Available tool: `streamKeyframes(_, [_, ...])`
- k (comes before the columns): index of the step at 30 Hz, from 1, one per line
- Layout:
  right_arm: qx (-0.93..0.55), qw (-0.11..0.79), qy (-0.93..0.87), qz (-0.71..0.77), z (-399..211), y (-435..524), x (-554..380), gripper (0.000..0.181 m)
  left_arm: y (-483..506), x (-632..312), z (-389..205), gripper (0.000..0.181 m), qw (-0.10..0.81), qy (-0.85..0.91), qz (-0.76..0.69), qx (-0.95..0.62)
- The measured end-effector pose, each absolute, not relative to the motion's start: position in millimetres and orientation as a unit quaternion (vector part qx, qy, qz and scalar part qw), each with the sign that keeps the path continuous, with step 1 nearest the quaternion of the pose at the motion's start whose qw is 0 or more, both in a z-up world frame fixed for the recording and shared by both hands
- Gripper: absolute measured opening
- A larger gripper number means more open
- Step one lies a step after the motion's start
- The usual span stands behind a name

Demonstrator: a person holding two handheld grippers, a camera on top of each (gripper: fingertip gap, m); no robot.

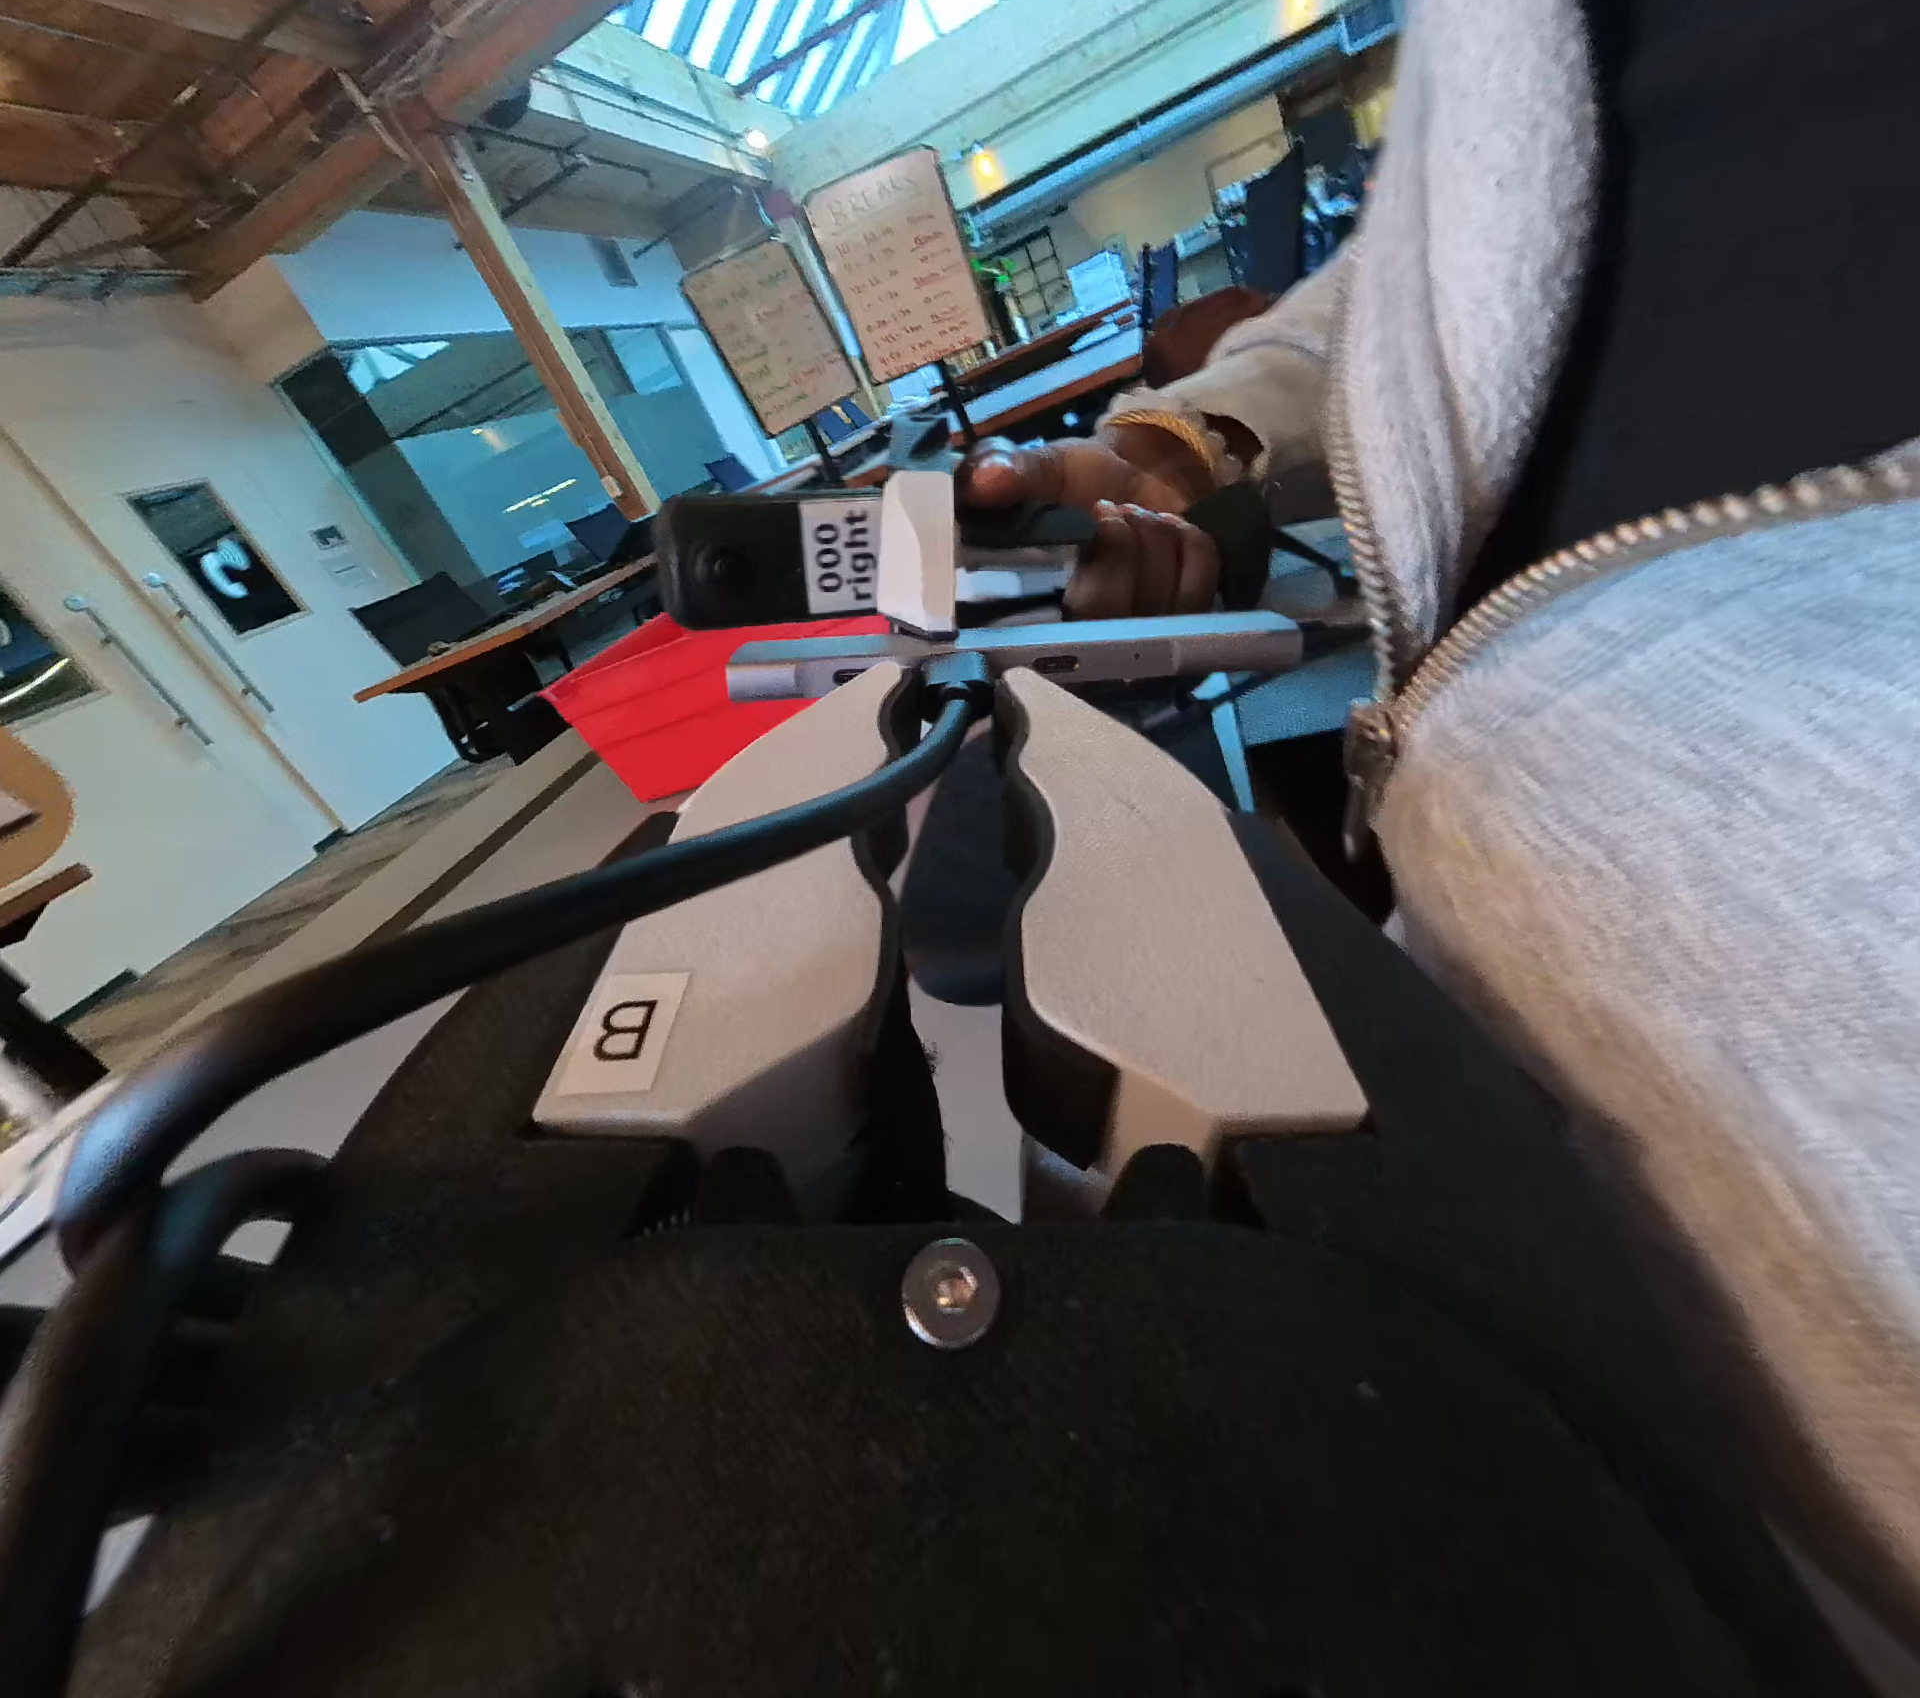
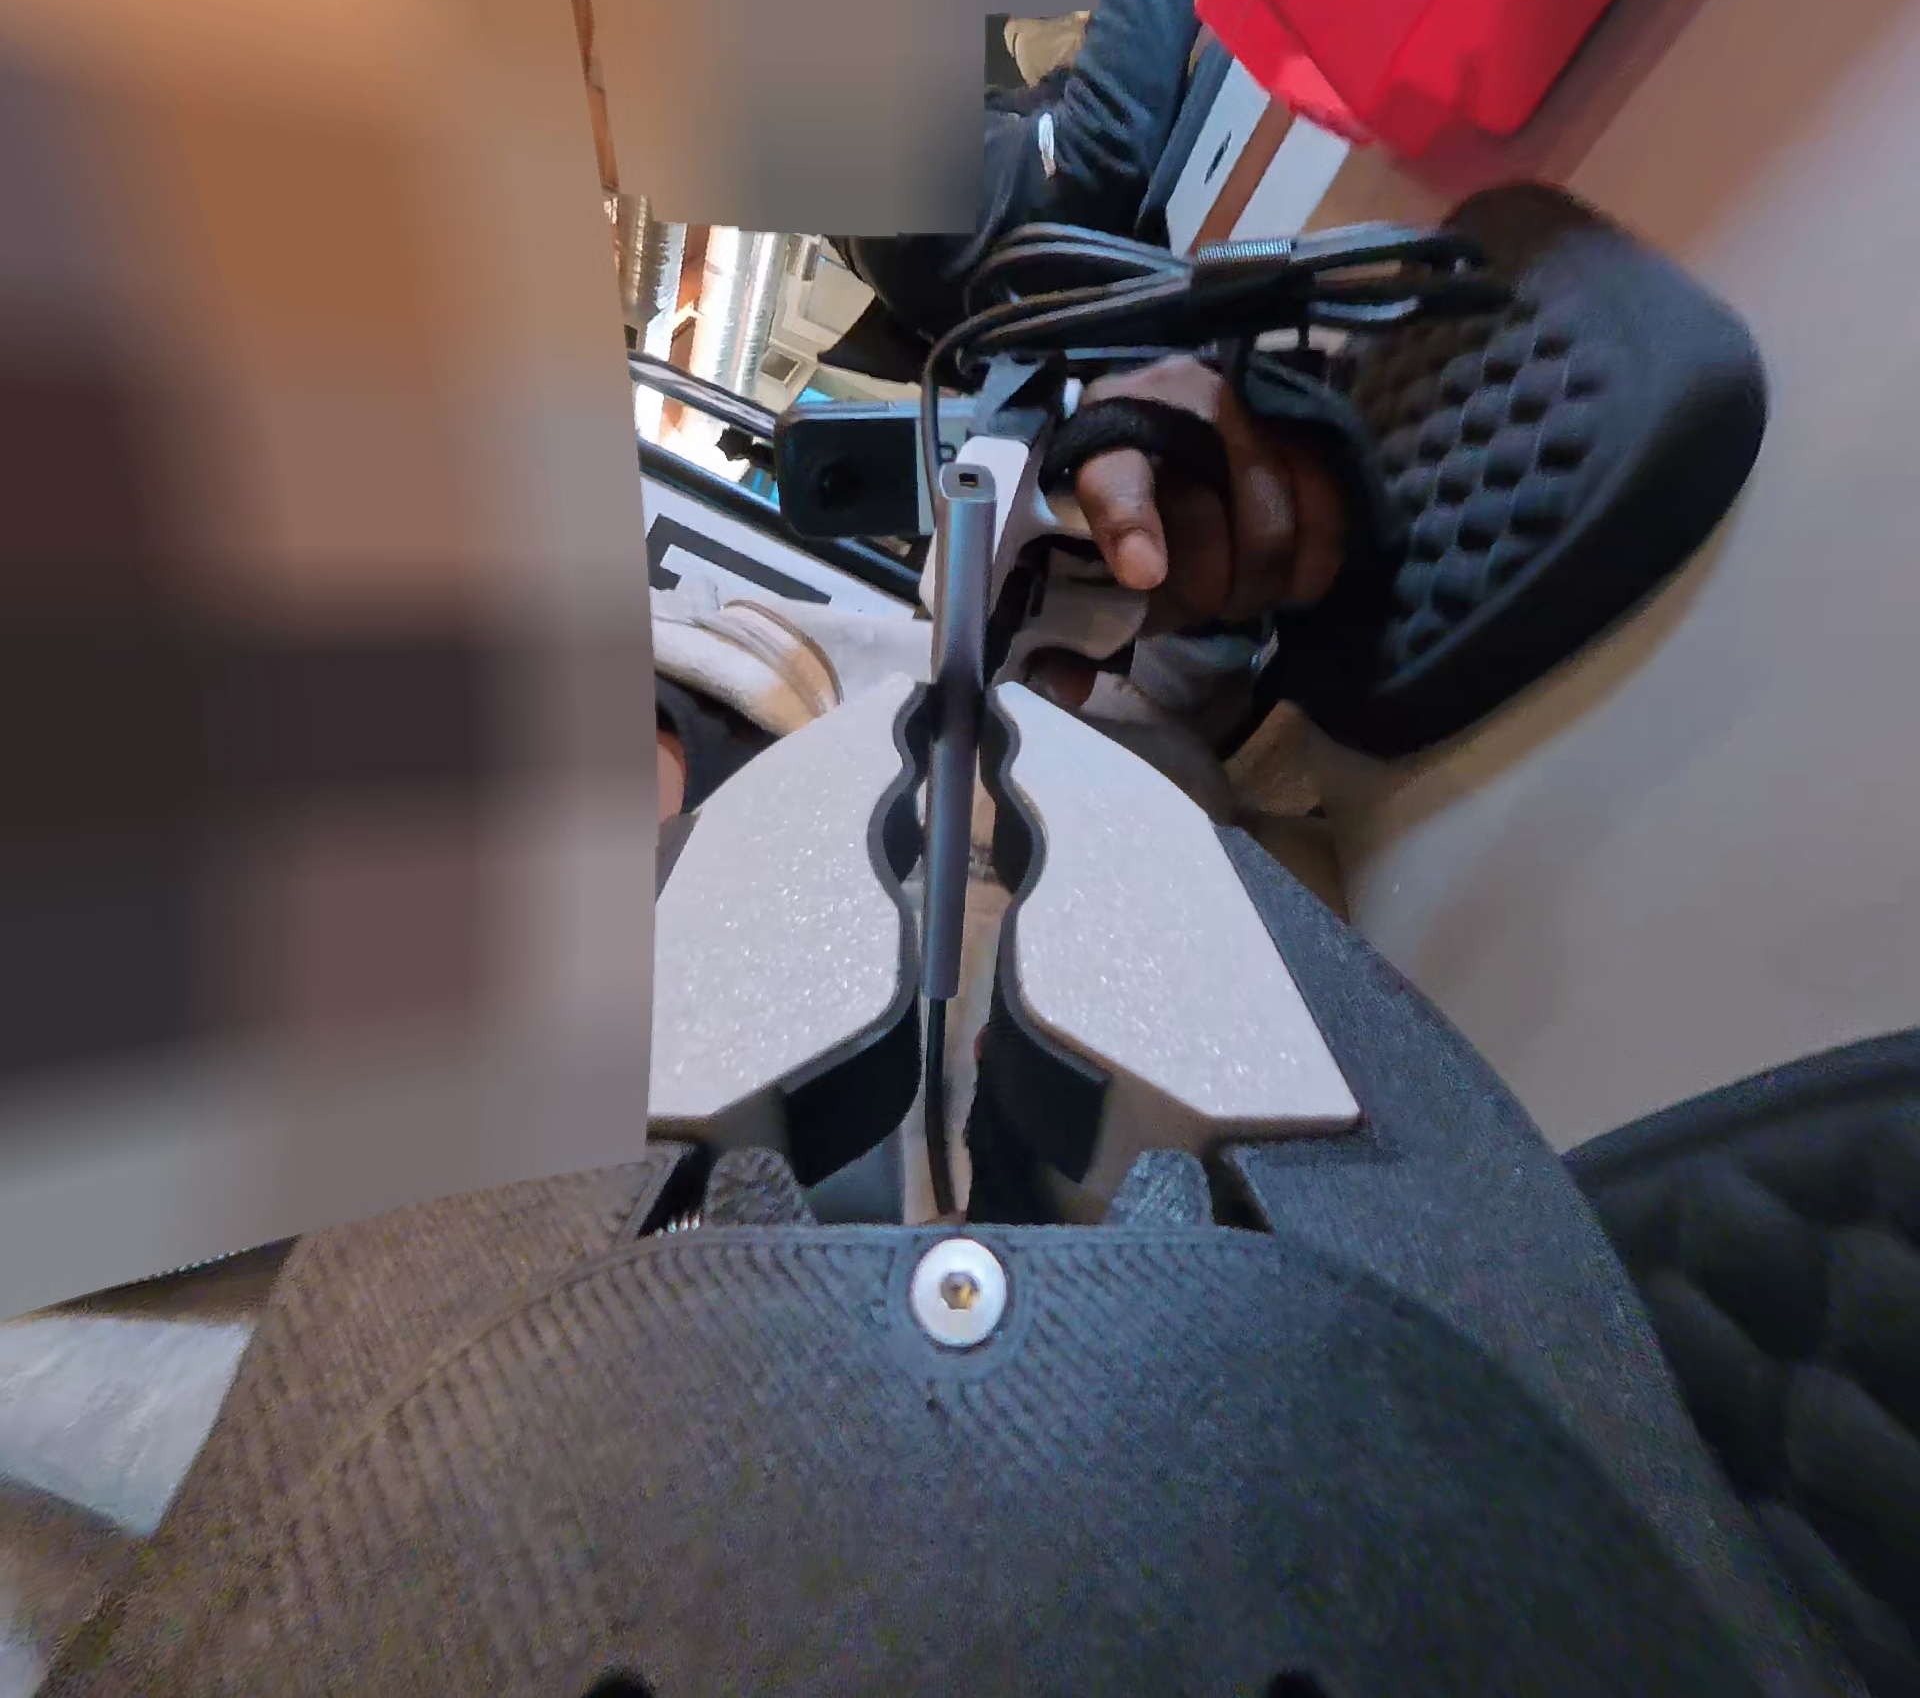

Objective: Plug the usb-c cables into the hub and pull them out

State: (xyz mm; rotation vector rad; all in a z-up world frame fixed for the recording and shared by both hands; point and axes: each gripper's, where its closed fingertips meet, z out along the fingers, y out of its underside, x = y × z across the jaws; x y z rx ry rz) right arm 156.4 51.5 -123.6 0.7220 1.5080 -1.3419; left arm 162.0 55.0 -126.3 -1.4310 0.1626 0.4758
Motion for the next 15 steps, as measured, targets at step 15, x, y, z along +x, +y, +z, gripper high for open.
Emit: streamKeyframes(15, [0.324,0.287,0.682,-0.589,-87,102,47,0.008,2,199,-62,0.026,0.892,0.102,-0.004,-0.441])
